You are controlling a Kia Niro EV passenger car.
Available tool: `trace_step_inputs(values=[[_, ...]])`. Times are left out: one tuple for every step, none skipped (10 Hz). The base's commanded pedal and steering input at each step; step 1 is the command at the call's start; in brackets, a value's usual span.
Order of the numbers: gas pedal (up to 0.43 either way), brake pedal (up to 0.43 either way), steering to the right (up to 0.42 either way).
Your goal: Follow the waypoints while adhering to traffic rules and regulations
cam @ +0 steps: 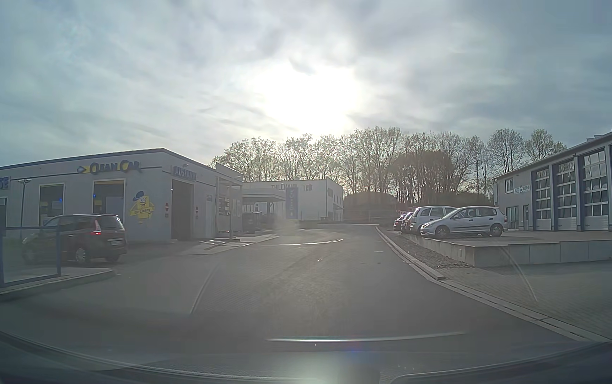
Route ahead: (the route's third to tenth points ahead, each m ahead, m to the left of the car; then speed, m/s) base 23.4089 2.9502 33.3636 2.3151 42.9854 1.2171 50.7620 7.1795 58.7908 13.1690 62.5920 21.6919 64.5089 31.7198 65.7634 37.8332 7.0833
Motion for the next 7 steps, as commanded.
trace_step_inputs(values=[[0.209,0.000,0.014],[0.209,0.000,0.011],[0.209,0.000,0.010],[0.209,0.000,0.010],[0.197,0.000,0.010],[0.189,0.000,0.009],[0.177,0.000,0.010]])
